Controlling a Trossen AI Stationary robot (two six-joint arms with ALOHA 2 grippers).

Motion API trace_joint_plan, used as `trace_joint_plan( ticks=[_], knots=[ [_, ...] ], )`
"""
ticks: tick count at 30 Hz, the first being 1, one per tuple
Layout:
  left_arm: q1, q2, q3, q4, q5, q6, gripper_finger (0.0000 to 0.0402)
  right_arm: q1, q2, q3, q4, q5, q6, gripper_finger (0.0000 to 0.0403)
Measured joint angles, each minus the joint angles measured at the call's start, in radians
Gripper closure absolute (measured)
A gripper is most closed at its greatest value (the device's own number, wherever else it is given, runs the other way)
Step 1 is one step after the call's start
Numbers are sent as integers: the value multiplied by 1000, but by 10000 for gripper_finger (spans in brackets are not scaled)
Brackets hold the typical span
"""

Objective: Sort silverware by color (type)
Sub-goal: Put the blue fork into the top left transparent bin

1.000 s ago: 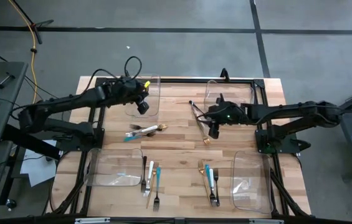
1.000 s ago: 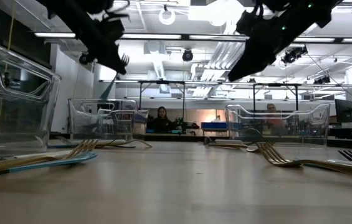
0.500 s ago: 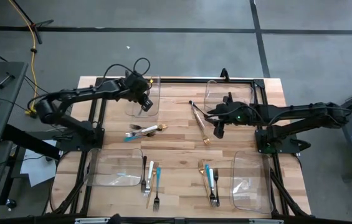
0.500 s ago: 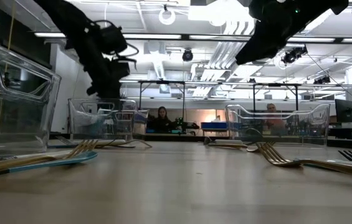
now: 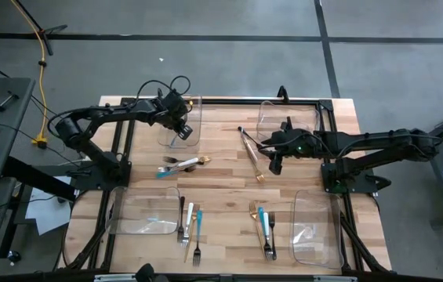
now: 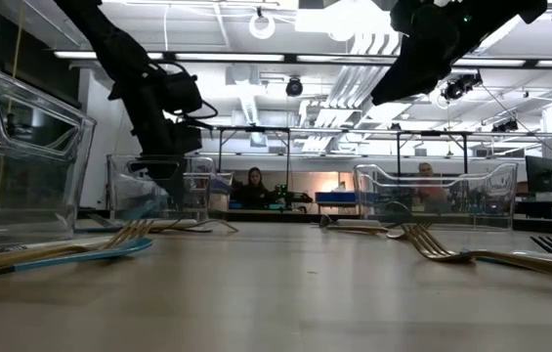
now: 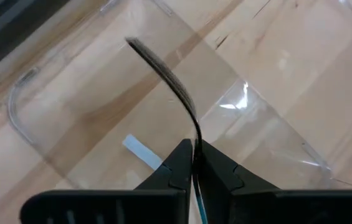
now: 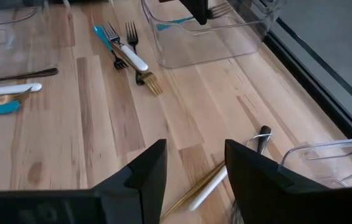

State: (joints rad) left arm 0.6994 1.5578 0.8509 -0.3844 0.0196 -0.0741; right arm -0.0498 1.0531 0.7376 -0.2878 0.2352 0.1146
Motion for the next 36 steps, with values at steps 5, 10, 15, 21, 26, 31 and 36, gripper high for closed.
trace_joint_plan(
  ticks=[5, 10, 15, 21, 26, 31, 36],
  knots=[
    [1, -32, 0, 22, -4, 20, 361, 0, 0, 0, 0, -2, 19, 245],
    [2, -95, 13, 6, -6, 23, 329, 0, 0, 0, 0, -2, 19, 245],
    [0, -229, 22, 4, 31, -12, 299, 0, 0, 0, 5, -2, 39, 245],
    [-66, -435, -50, 136, 176, -81, 283, 0, 0, 0, 27, -9, 94, 245],
    [-213, -596, -218, 359, 215, -83, 282, 0, 0, 0, 30, -10, 94, 245],
    [-362, -678, -358, 479, 197, -115, 282, 0, 0, 0, 30, -10, 87, 245],
    [-451, -689, -368, 492, 145, -107, 282, 0, 0, 0, 30, -10, 87, 245]
  ],
)
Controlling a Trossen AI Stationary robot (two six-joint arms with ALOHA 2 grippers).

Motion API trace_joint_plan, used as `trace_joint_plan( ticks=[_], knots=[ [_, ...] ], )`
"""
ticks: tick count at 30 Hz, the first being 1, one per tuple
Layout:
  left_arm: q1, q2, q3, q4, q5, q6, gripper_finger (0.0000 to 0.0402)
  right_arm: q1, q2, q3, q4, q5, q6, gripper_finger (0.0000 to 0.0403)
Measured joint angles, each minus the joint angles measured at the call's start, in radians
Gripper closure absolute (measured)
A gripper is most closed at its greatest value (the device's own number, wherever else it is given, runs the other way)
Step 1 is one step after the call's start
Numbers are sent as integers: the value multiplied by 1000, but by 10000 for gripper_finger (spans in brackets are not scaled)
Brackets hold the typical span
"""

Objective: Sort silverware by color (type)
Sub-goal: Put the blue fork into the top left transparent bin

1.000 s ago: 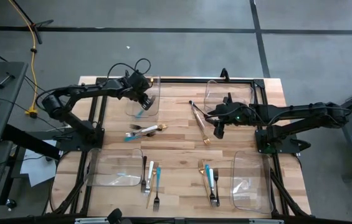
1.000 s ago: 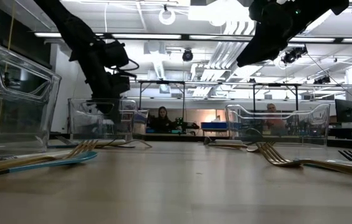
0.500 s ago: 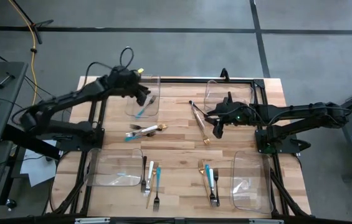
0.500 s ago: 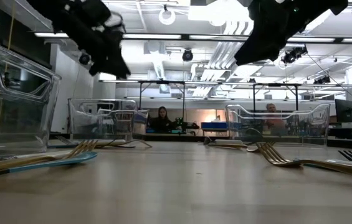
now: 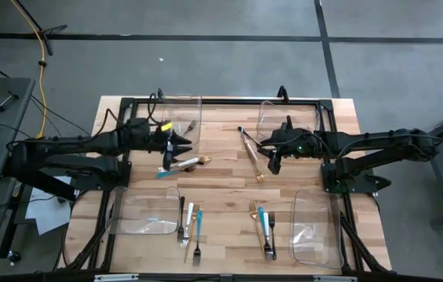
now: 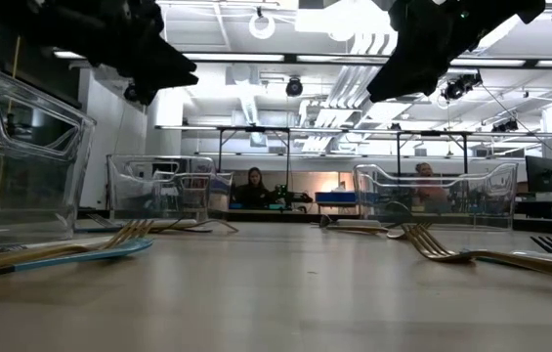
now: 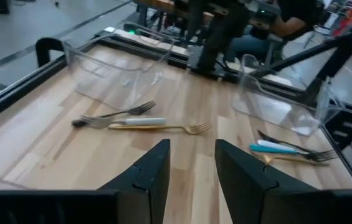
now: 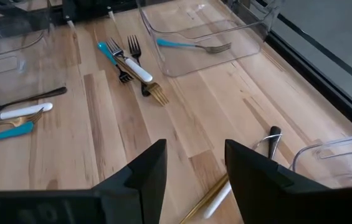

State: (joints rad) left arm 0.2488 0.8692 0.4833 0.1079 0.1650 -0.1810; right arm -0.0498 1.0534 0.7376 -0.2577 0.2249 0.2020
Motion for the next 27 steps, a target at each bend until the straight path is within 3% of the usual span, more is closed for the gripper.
trace_joint_plan(
  ticks=[5, 13, 19, 27],
  knots=[
    [-84, 67, 62, -79, -58, 71, 282, 0, 0, 0, 0, 0, 0, 245],
    [-213, 326, 229, -436, -142, 156, 282, 0, 0, 0, 0, 0, 0, 245],
    [-231, 456, 263, -565, -161, 175, 282, 0, 0, 0, 0, 0, -1, 245],
    [-234, 511, 263, -648, -220, 300, 282, 0, 0, 0, -1, 0, -1, 245]
  ],
)
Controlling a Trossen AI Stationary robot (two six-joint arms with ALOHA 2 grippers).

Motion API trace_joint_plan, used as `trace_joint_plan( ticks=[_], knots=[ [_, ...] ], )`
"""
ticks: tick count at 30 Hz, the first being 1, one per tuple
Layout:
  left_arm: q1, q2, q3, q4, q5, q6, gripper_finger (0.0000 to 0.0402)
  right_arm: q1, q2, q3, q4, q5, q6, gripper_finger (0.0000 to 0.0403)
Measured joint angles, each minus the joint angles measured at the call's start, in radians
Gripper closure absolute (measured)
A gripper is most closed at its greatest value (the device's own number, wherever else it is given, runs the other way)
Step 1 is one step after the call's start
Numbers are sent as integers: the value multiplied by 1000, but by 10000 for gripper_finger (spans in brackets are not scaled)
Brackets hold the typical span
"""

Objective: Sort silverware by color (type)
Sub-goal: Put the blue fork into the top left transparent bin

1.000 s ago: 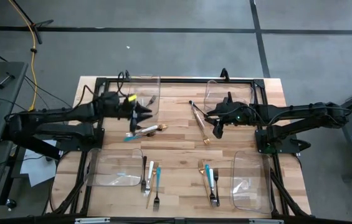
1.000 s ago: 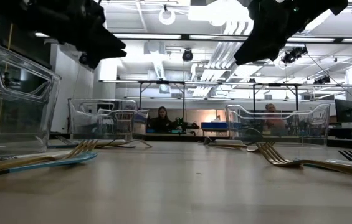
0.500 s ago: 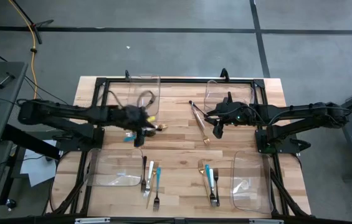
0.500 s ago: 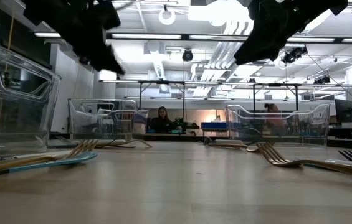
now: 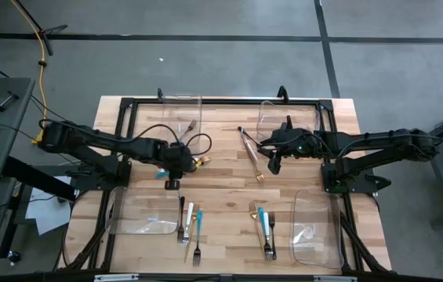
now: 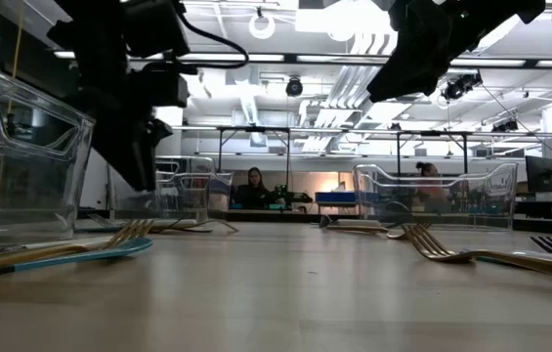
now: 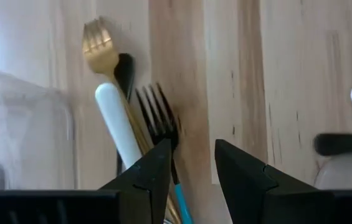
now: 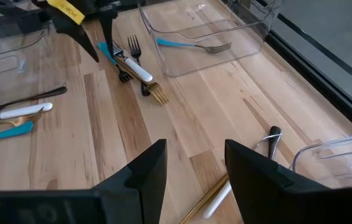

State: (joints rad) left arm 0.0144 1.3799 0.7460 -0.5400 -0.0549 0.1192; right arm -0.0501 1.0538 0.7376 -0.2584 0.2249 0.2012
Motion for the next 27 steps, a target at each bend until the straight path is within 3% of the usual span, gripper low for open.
trace_joint_plan(
  ticks=[12, 20, 27],
  knots=[
    [-23, 46, -1, -48, -45, 370, 282, 0, 0, 0, -9, 0, 0, 245],
    [-19, 57, 2, -64, -56, 455, 282, 0, 0, 0, -10, 0, 0, 245],
    [-32, 58, 1, -41, -34, 405, 282, 0, 0, 0, -10, 0, 0, 245]
  ],
)
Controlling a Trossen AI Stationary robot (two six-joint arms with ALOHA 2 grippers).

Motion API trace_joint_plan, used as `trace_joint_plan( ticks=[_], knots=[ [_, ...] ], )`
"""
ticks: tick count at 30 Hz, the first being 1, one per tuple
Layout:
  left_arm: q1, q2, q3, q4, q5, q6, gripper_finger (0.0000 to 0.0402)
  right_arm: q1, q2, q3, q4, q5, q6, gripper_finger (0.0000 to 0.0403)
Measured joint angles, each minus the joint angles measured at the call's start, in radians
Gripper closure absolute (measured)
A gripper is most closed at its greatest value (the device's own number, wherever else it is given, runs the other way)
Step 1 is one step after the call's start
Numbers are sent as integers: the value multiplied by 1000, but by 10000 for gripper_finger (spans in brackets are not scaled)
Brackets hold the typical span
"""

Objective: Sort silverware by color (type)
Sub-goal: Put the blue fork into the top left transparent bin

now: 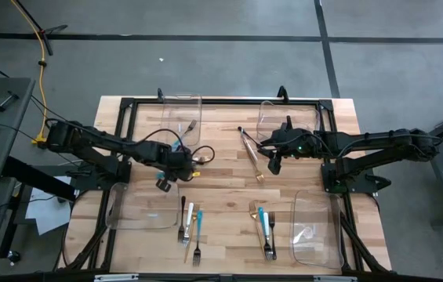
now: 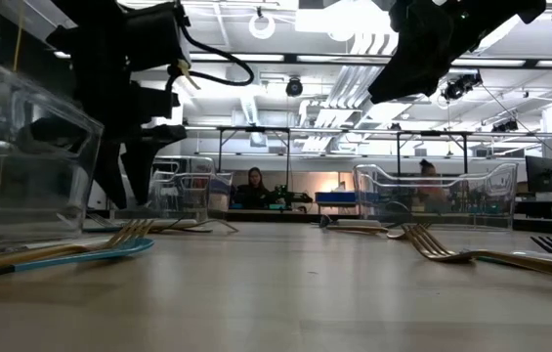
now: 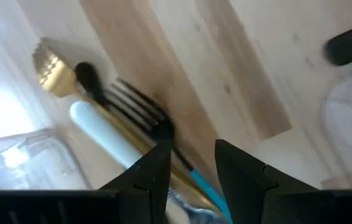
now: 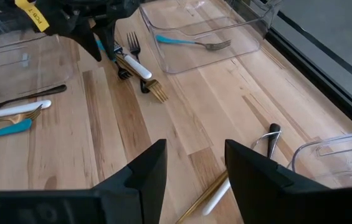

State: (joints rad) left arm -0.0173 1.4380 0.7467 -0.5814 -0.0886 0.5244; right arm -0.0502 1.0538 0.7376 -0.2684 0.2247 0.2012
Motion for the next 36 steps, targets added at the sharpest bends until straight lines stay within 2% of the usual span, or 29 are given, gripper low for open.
trace_joint_plan(
  ticks=[8, 13, 17, 21, 26, 32, 36],
  knots=[
    [-55, -9, 9, -23, -16, -30, 282, 0, 0, 0, 0, 0, 0, 245],
    [-75, -33, 110, -125, -88, -21, 282, 0, 0, 0, 0, 0, 0, 245],
    [-62, -43, 141, -125, -91, 65, 282, 0, 0, 0, 1, 0, 0, 245],
    [-19, -27, 109, -104, -91, 203, 282, 0, 0, 0, 0, 0, 0, 245],
    [44, 6, 70, -47, -67, 295, 282, 0, 0, 0, -1, 0, 0, 245],
    [89, 67, 67, -6, 30, 301, 282, 0, 0, 0, -3, 0, 0, 245],
    [90, 113, 68, -9, 26, 288, 282, 0, 0, 0, -7, 0, 0, 245]
  ],
)
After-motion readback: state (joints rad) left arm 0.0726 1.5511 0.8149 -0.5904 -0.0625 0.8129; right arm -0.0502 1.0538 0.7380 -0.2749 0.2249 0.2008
